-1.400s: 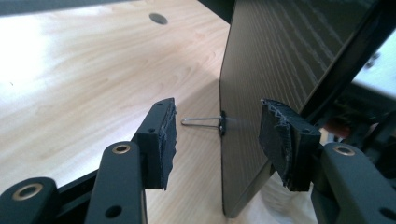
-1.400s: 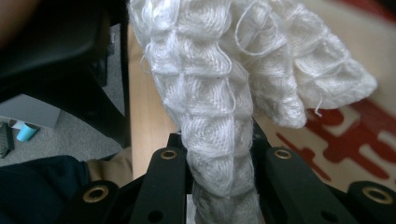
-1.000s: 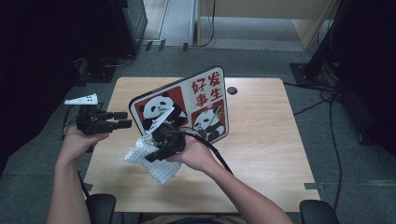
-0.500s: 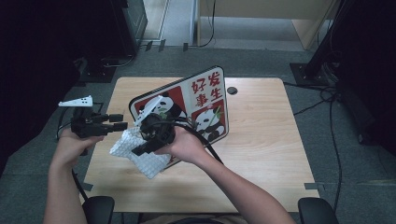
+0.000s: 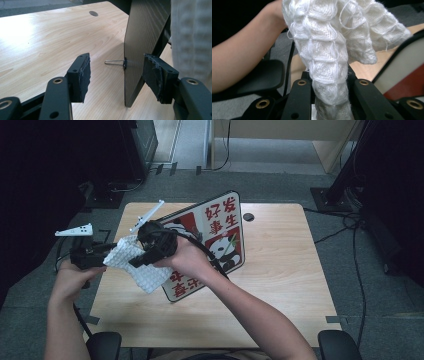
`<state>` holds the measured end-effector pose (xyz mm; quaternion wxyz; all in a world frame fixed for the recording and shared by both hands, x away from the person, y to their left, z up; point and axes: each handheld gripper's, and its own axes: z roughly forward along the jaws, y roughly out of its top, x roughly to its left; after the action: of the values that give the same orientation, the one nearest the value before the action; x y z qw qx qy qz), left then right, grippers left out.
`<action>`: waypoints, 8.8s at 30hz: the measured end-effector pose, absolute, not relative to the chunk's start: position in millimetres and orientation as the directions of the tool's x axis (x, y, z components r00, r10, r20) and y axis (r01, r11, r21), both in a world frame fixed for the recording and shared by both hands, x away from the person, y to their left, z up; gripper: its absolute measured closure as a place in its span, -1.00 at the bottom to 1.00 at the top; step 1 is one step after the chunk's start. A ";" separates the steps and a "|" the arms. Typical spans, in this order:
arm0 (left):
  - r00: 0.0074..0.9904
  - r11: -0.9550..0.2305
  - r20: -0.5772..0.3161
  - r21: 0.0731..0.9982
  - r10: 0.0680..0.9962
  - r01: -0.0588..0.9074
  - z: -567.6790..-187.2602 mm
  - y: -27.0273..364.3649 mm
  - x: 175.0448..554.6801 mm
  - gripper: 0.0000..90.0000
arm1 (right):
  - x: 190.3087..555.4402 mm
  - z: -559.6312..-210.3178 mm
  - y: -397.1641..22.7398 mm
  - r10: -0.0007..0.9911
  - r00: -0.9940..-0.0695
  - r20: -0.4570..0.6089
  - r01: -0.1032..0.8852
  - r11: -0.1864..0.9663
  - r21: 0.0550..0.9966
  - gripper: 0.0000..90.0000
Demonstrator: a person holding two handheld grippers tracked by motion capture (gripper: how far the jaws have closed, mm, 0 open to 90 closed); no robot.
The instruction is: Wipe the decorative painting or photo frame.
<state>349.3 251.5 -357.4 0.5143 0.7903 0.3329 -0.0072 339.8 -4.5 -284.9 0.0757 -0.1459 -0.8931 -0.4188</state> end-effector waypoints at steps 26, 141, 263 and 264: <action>0.788 -0.242 -0.339 0.824 0.514 0.513 -358.8 254.6 348.7 -0.13 | 353.0 -290.9 -25.2 0.311 -0.902 0.298 0.429 0.583 0.690 0.72; 0.852 -0.333 -0.403 0.795 0.335 0.507 -345.5 194.2 357.4 0.49 | 322.2 -418.7 -46.1 0.347 -0.873 0.343 0.488 0.607 0.628 0.72; 0.837 -0.299 -0.417 0.798 0.354 0.524 -348.7 192.5 360.2 0.69 | 413.3 -229.7 -34.3 0.439 -0.875 0.204 0.435 0.526 0.731 0.73; 0.837 -0.298 -0.419 0.797 0.353 0.525 -348.7 192.4 360.2 0.69 | 412.4 -230.5 -34.8 0.447 -0.873 0.195 0.433 0.526 0.732 0.73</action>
<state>360.2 192.4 -348.7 0.5253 0.8015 0.2737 -0.0820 412.4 -34.8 -230.5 -0.0083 -0.2520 -0.8735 -0.4164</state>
